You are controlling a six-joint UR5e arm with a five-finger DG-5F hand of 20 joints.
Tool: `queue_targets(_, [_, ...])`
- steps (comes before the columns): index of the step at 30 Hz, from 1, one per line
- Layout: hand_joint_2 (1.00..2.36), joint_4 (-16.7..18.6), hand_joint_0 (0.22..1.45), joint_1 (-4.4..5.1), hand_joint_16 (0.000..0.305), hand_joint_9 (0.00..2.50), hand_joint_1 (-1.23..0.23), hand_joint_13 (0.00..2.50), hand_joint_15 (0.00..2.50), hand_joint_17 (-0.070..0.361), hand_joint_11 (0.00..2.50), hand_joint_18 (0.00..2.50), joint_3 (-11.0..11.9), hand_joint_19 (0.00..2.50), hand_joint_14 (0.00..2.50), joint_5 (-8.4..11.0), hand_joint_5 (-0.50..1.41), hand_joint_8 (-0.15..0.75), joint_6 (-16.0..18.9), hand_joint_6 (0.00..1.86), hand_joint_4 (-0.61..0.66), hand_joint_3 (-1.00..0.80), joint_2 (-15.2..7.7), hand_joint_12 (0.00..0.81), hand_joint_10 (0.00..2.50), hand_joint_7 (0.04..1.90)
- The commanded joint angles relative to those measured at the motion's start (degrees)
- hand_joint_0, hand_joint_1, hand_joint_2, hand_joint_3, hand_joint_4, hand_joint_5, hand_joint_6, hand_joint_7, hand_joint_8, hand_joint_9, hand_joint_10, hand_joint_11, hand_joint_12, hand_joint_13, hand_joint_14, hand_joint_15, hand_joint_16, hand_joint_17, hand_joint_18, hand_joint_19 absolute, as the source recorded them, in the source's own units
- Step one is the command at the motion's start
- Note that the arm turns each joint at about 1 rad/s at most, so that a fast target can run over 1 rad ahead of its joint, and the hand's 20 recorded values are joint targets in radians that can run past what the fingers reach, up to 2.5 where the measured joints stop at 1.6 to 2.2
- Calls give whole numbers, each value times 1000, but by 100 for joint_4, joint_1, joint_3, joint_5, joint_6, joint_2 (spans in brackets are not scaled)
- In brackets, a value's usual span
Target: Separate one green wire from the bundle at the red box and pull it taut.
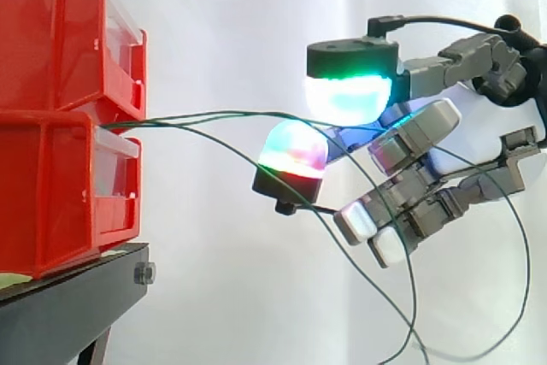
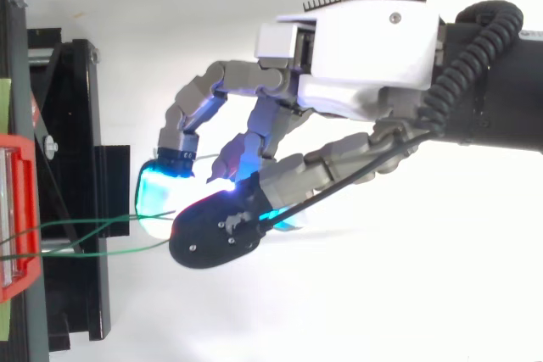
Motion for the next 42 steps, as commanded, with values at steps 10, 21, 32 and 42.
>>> queue_targets(10, [1009, -439, 593, -95, 49, 1234, -716, 885, 687, 109, 1409, 726, 8, 577, 26, -4, -197, 278, -213, 944, 134, -397, 52, 341, 202, 694])
queue_targets(21, [1005, -588, 569, -121, 49, 1286, -666, 890, 686, 111, 1487, 723, 8, 590, 25, 5, -171, 278, -591, 933, 130, -437, 272, 342, 60, 757])
queue_targets(32, [1002, -667, 557, -68, 50, 1298, -727, 899, 694, 112, 1511, 728, 8, 599, 25, 172, -163, 283, -688, 929, 132, -471, 378, 348, 31, 782])
queue_targets(42, [1021, -676, 613, -33, 48, 1342, -764, 918, 704, 109, 1537, 749, 8, 595, 25, 181, -146, 282, -679, 957, -3, -176, 378, 341, 0, 952])
